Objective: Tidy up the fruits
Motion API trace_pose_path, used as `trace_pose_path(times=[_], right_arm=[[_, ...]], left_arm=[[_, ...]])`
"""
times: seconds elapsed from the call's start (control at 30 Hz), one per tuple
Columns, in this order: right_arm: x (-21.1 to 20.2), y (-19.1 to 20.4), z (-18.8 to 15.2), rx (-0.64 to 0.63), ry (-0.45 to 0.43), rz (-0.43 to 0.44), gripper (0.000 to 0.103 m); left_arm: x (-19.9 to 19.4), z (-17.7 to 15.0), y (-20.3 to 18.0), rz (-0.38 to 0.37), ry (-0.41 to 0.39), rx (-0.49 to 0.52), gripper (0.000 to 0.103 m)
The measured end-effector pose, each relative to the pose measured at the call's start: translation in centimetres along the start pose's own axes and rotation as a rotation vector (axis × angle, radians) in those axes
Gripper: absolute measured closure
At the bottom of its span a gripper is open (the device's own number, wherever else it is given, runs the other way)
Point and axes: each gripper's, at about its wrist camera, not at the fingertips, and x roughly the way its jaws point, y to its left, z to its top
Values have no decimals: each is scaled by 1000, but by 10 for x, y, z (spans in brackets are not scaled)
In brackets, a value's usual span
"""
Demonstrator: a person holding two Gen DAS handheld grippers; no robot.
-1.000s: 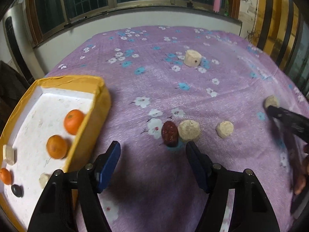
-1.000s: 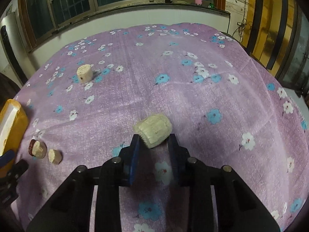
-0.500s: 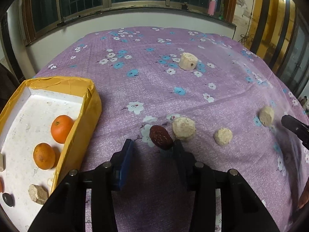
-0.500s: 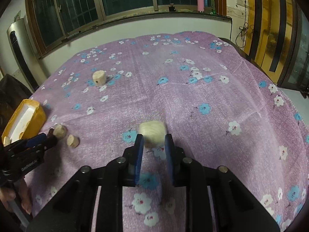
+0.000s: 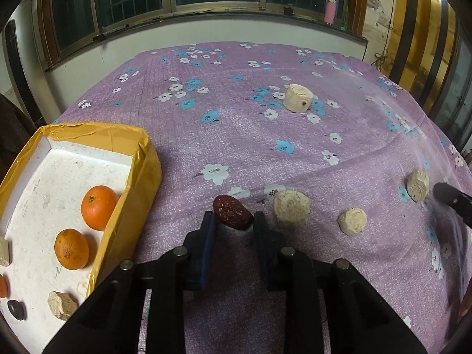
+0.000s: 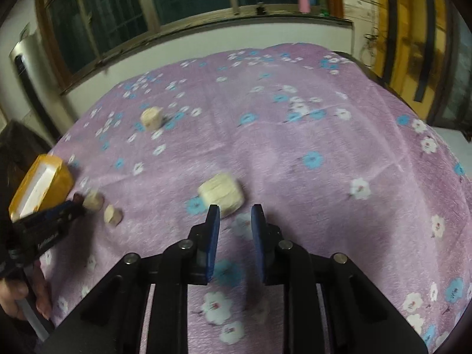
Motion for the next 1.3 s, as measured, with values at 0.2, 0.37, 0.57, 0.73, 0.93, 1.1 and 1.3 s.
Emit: trace_pose_path(times=[0.2,0.37,0.57,0.73,0.93,1.1,1.3], right_arm=[[10,17,5,-66,20,7,34],[23,34,10,-168,-4,-68,22],[38,29,9,-127,60,-77,69],[3,28,-2,-105,-2,-67,69],[-53,44,-40,-102,-68,-44,69],[-81,51,-74,-75,-92,-14,69],[-101,46,-104,-11,-116,7,69]], left_arm=[[0,0,1,-11,-1,-2,79],[1,0,1,-7,-1,1,79],[-5,-3,0,-26,6,4,79],[-40,-17,-1,-76,-36,26,79],[-86,-48,3,-143,-58,33,79],[-105,-78,3,-144,-57,42,79],[-118,-99,-8,-104,-57,67,79]])
